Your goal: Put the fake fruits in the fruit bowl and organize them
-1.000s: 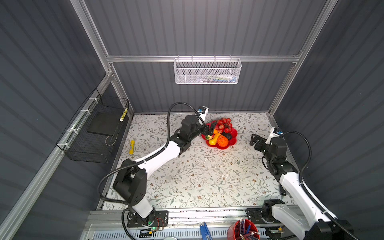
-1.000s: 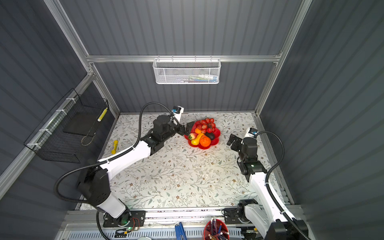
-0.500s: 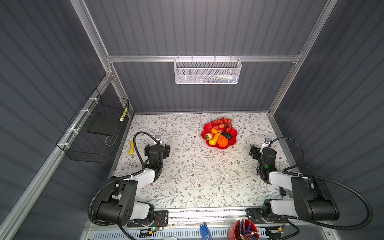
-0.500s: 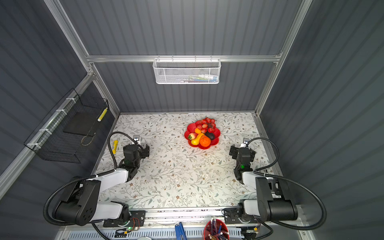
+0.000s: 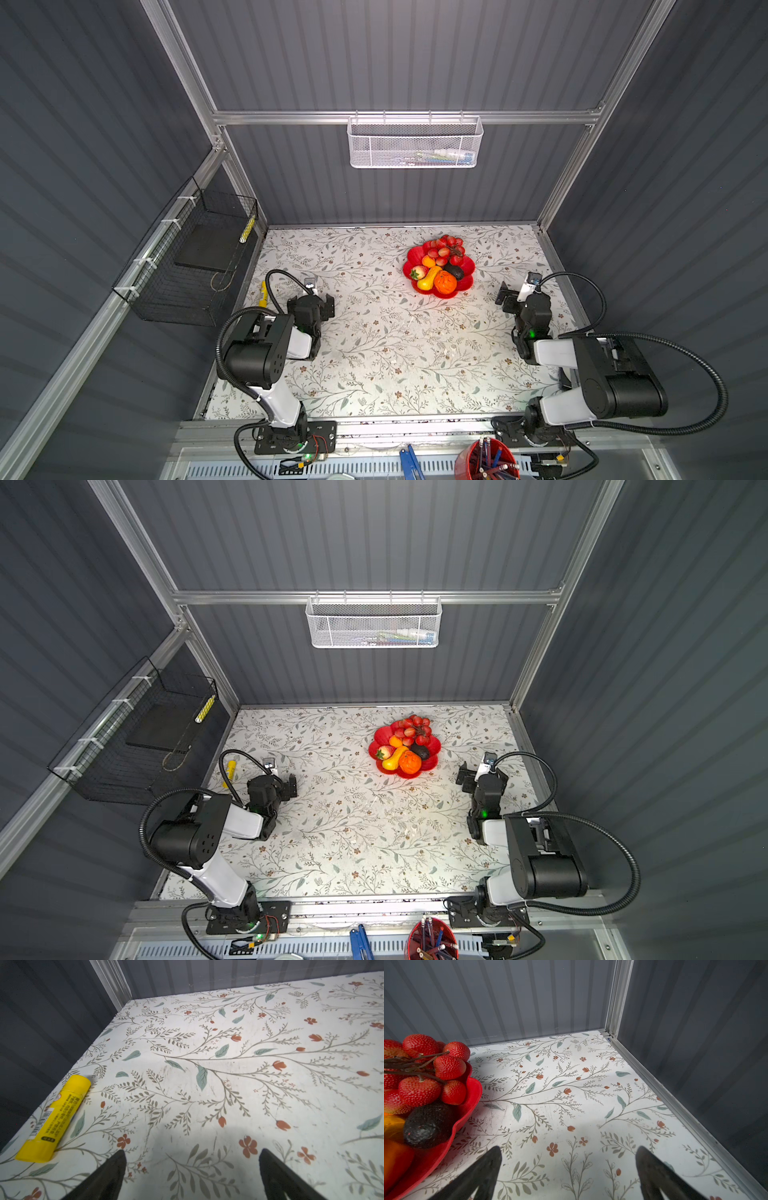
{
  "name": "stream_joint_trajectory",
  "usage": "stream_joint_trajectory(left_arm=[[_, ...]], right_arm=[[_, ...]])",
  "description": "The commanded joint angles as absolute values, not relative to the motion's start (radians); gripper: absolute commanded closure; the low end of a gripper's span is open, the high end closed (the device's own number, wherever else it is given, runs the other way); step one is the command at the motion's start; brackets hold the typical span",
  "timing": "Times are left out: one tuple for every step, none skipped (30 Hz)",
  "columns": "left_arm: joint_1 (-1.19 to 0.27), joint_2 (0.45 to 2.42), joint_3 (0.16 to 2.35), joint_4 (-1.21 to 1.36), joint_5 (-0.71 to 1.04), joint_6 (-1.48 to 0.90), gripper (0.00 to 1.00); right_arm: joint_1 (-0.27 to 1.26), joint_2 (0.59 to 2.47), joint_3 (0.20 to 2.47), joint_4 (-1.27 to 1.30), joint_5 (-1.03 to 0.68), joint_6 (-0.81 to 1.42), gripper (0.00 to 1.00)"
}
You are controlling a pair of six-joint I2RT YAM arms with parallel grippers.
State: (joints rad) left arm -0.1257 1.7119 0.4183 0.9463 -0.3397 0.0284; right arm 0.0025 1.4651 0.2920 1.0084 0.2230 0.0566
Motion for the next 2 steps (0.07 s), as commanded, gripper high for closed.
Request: stream_joint_trajectory(left_arm=[[-0.109,1.720,0.462,0.941,-0.353,-0.008,0.00],[-0.109,1.720,0.462,0.941,-0.353,-0.006,0.00]], right_arm=[[-0.008,1.462,0.300,1.029,0.198,0.058,0.01],[-0.008,1.461,0.298,1.030,0.159,0.039,0.01]])
